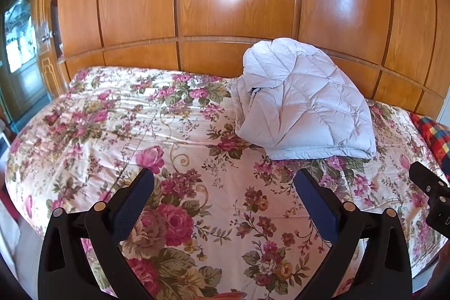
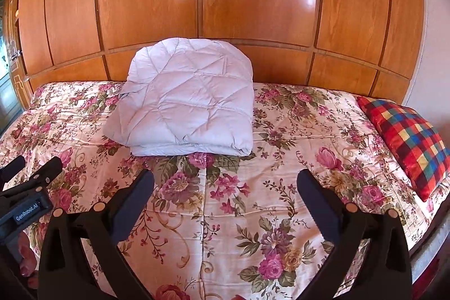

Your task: Fold small clothes

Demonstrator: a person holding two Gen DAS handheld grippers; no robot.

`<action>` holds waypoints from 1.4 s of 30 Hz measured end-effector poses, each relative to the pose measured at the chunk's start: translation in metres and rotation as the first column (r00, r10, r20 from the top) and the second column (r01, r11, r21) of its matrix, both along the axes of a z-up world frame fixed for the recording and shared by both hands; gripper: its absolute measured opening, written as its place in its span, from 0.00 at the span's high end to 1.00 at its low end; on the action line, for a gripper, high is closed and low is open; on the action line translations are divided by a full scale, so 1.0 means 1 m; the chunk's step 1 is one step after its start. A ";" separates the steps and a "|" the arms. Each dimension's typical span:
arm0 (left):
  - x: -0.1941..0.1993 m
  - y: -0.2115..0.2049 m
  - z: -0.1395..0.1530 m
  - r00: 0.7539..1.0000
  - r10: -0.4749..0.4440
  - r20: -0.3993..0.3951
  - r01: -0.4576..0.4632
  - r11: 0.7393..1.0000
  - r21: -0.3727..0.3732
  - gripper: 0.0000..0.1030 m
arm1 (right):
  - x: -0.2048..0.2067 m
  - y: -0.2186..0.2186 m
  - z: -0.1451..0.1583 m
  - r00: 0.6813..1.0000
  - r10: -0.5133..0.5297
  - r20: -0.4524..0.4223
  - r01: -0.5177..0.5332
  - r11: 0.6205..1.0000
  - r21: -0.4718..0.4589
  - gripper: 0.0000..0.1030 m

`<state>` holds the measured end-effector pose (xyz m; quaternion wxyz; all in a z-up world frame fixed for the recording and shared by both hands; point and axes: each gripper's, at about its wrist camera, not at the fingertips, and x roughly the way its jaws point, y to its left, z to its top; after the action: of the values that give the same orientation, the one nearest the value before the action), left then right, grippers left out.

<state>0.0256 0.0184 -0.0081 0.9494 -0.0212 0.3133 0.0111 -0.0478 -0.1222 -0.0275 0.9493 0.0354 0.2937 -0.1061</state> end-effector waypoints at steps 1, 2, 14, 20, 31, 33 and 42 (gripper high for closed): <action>0.000 0.001 0.000 1.000 0.002 0.000 -0.002 1.000 -0.008 0.04 | 0.000 -0.001 0.000 1.000 -0.003 -0.001 0.003 1.000 0.000 0.02; -0.001 0.001 0.000 1.000 0.002 0.000 -0.002 1.000 -0.012 0.04 | 0.000 -0.002 0.000 1.000 -0.006 -0.001 0.006 1.000 0.001 0.02; -0.005 -0.005 0.002 0.999 -0.035 0.012 0.035 0.999 -0.007 0.04 | -0.001 -0.003 0.000 1.000 -0.014 0.002 0.014 1.000 0.005 0.02; -0.005 -0.006 0.002 0.999 -0.035 0.007 0.036 0.999 -0.020 0.03 | 0.000 -0.005 0.000 1.000 -0.015 -0.003 0.015 1.000 0.006 0.02; -0.005 -0.007 0.001 0.999 -0.038 0.002 0.038 0.999 -0.022 0.04 | 0.000 -0.004 -0.001 1.000 -0.010 -0.008 0.010 1.000 0.005 0.02; -0.005 -0.007 0.001 0.999 -0.037 0.002 0.037 0.999 -0.021 0.03 | 0.001 -0.004 -0.001 1.000 -0.010 -0.010 0.010 1.000 0.004 0.02; -0.005 -0.007 -0.001 0.999 -0.036 -0.004 0.036 0.999 -0.016 0.04 | 0.001 -0.004 -0.001 1.000 -0.008 -0.010 0.008 1.000 0.007 0.02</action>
<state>0.0208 0.0110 -0.0092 0.9486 -0.0233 0.3156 -0.0084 -0.0466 -0.1258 -0.0287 0.9473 0.0393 0.2987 -0.1093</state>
